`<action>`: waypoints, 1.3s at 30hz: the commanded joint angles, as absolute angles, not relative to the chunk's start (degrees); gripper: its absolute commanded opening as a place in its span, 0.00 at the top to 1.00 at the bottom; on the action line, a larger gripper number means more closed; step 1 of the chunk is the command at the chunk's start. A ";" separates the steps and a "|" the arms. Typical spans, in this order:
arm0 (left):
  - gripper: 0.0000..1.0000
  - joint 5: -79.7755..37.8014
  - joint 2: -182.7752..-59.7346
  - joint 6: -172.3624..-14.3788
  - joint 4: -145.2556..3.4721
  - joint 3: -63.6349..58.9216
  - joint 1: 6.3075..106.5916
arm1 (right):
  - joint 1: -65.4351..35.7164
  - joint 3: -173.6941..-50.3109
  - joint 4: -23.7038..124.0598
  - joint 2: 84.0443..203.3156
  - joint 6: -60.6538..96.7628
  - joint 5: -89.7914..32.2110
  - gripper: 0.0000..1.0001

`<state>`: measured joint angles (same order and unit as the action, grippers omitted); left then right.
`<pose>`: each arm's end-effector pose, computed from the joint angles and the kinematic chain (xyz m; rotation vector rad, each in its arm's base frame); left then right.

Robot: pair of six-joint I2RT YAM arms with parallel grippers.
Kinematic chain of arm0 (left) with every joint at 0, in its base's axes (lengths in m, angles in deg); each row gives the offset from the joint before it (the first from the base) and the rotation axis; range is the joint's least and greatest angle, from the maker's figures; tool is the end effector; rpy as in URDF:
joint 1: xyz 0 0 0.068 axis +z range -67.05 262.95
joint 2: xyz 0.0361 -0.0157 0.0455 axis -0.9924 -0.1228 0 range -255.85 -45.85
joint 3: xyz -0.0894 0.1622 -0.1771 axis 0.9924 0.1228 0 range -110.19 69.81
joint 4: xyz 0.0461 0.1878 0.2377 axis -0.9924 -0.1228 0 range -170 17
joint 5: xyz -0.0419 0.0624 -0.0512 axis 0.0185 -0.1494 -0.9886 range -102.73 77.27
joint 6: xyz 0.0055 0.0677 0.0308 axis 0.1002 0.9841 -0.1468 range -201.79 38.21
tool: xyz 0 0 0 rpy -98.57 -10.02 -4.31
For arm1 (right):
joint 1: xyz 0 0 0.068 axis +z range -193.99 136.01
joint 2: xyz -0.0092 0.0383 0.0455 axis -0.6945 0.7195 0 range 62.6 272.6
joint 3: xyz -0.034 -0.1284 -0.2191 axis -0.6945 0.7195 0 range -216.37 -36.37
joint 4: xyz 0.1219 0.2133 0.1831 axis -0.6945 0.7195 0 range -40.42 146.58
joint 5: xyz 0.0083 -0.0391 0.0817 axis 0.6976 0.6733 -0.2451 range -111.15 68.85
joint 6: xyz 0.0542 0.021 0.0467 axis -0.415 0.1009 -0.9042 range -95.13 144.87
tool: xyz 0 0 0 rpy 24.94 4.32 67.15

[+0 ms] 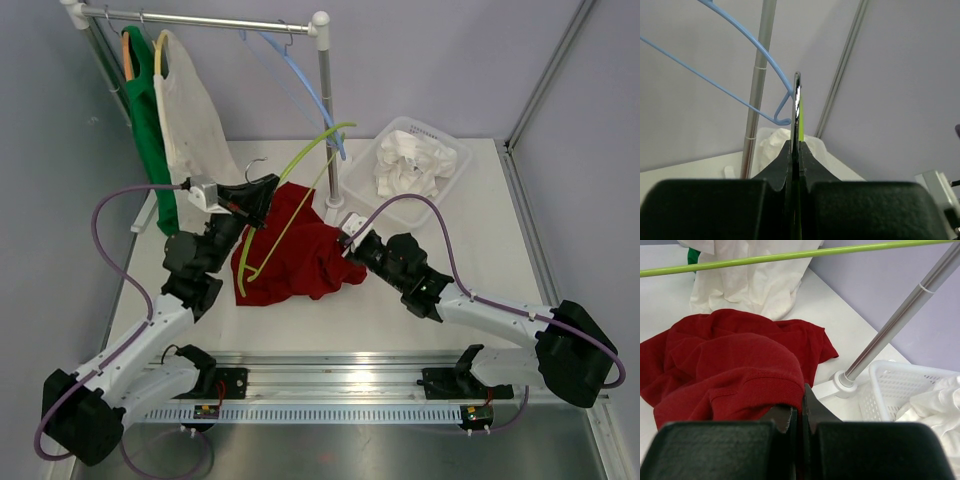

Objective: Remove the t-shirt from the hanger
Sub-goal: Place the tshirt into the basket

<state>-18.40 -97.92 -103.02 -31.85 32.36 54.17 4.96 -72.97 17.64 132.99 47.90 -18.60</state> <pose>0.2498 -0.1443 0.3534 0.1668 1.1358 -0.8334 0.2319 0.2623 0.2289 -0.9189 1.3245 0.3149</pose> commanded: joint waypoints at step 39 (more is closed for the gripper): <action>1.00 -20.19 -91.29 -85.13 -29.40 33.69 51.92 | -12.69 -158.96 40.45 154.96 39.37 6.10 1.00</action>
